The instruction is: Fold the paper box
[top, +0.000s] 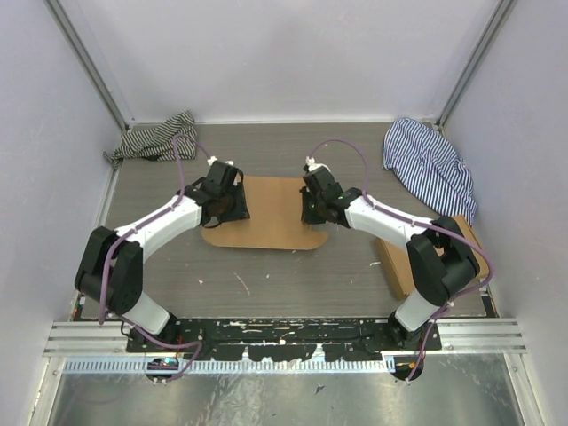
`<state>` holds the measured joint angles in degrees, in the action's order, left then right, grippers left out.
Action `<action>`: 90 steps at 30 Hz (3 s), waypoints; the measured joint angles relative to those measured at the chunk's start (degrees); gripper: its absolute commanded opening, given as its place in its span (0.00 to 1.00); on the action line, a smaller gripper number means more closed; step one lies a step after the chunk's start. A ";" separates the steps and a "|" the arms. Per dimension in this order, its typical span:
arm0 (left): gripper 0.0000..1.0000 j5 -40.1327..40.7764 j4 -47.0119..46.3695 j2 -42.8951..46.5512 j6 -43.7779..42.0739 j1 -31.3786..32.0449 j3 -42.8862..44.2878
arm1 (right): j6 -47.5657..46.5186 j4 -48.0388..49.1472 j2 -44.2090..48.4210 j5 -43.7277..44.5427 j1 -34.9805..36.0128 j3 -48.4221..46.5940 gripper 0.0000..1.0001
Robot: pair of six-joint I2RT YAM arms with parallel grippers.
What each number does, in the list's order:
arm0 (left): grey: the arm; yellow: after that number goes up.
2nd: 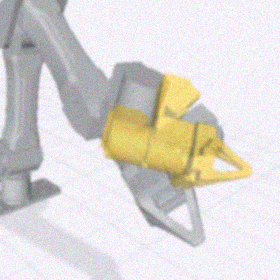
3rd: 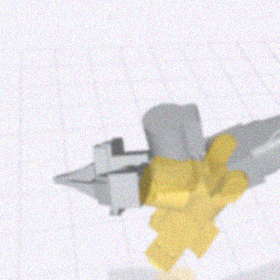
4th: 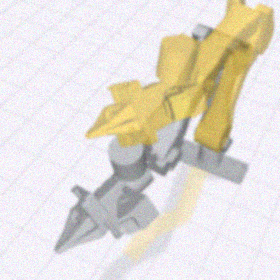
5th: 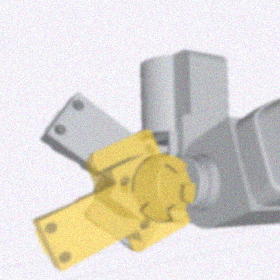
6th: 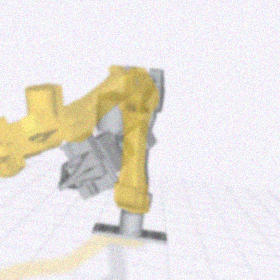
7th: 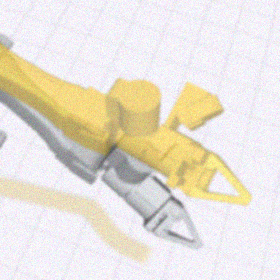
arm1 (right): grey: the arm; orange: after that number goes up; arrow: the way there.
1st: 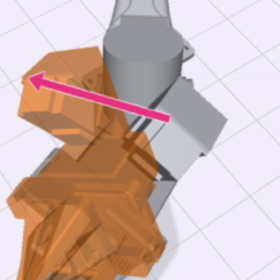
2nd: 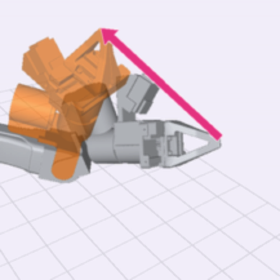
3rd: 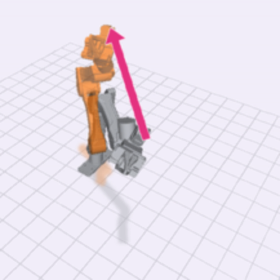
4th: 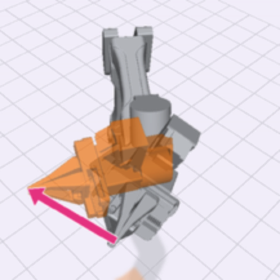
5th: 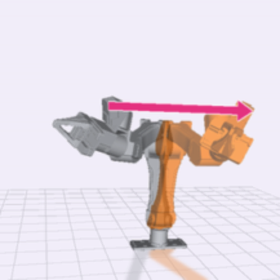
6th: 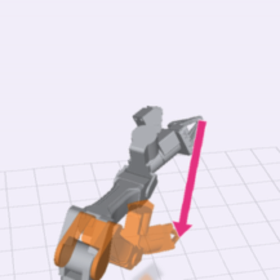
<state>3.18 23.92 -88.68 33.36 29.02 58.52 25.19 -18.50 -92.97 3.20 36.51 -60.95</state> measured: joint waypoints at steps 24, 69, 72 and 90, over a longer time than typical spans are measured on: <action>0.99 6.25 -7.30 35.28 -2.16 0.11 -26.71 | 0.31 0.85 21.20 -8.76 -6.29 13.49 1.00; 0.98 2.47 -17.57 12.09 -7.39 0.04 -19.61 | 1.51 -5.88 9.42 5.03 4.50 7.91 1.00; 0.98 2.19 -17.35 12.07 -7.13 -0.04 -19.58 | 1.51 -5.84 9.31 4.48 4.50 7.91 1.00; 0.99 2.93 -8.20 22.56 -5.79 0.02 -22.23 | 1.53 -5.07 9.31 2.69 4.50 7.96 1.00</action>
<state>6.11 15.73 -66.13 27.57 29.04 36.29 26.72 -23.57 -83.66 5.89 41.01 -52.99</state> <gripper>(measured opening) 0.985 0.998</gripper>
